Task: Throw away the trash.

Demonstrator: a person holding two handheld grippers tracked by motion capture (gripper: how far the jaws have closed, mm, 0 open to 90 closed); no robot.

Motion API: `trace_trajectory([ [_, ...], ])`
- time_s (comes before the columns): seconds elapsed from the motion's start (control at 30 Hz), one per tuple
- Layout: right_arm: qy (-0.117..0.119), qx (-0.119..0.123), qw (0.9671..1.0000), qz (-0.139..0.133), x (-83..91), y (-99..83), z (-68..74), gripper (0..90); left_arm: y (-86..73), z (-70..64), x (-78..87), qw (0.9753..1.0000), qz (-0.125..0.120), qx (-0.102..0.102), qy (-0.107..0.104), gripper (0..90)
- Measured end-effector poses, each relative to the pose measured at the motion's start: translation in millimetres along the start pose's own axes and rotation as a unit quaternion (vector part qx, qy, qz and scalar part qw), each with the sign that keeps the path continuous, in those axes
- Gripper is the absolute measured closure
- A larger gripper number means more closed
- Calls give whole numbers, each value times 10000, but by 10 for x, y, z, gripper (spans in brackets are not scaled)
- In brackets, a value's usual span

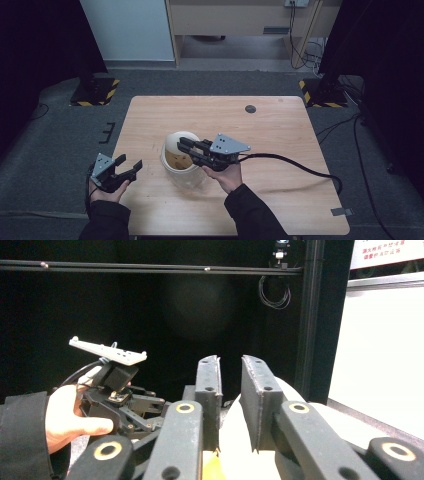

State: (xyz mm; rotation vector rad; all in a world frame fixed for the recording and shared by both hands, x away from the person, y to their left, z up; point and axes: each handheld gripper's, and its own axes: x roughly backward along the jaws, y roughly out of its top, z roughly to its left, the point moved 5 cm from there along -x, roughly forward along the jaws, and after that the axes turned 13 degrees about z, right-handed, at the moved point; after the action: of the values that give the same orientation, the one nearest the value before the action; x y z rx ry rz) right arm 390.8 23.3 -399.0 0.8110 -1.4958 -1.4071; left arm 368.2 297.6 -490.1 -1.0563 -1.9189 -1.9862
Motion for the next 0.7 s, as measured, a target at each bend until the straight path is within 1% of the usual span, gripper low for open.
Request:
trace_trajectory([
  [0.03,-6,-2,10000,-25,5,11,-4,765,0,1,1,10000,-4,2,-3,286],
  [0.13,-3,-108,9999,-43,40,60,-17,701,-2,2,2,10000,-5,18,-23,286],
  [0.17,-3,-108,9999,-43,40,60,-17,701,-2,2,2,10000,-5,18,-23,286],
  [0.2,-26,-128,9999,-29,58,79,-25,676,-4,3,3,10000,-7,22,-30,286],
  [0.23,-78,-169,9998,51,122,130,-44,616,-5,5,3,10000,-4,20,-42,283],
  [0.27,-108,-183,9997,90,147,148,-52,585,-8,8,0,10000,11,9,-64,281],
  [0.3,-108,-183,9997,90,147,148,-52,585,-8,8,0,10000,11,9,-64,279],
  [0.33,-228,-161,9993,234,223,189,-74,527,-17,14,-7,10000,46,7,-88,276],
  [0.37,-228,-161,9993,234,223,189,-74,527,-17,14,-7,10000,46,7,-88,272],
  [0.4,-302,-128,9991,274,267,208,-87,511,-22,16,-12,9999,64,2,-97,272],
  [0.43,-377,-231,9988,218,334,222,-114,504,-25,16,-15,9999,82,-7,-107,271],
  [0.47,-537,-321,9978,228,447,220,-180,489,-32,14,-24,9999,124,-34,-104,266],
  [0.53,-775,-429,9956,291,591,188,-269,455,-36,8,-34,9998,158,-55,-116,264],
  [0.57,-775,-429,9956,291,591,188,-269,455,-36,8,-34,9998,158,-55,-116,264],
  [0.6,-1039,-572,9921,396,751,118,-376,416,-42,2,-44,9997,200,-65,-125,262],
  [0.63,-1108,-636,9908,454,805,87,-410,405,-42,2,-44,9997,200,-65,-125,260],
  [0.67,-1232,-691,9888,487,877,42,-460,394,-46,1,-50,9997,221,-70,-125,259],
  [0.7,-1232,-691,9888,487,877,42,-460,394,-46,1,-50,9997,221,-70,-125,256],
])
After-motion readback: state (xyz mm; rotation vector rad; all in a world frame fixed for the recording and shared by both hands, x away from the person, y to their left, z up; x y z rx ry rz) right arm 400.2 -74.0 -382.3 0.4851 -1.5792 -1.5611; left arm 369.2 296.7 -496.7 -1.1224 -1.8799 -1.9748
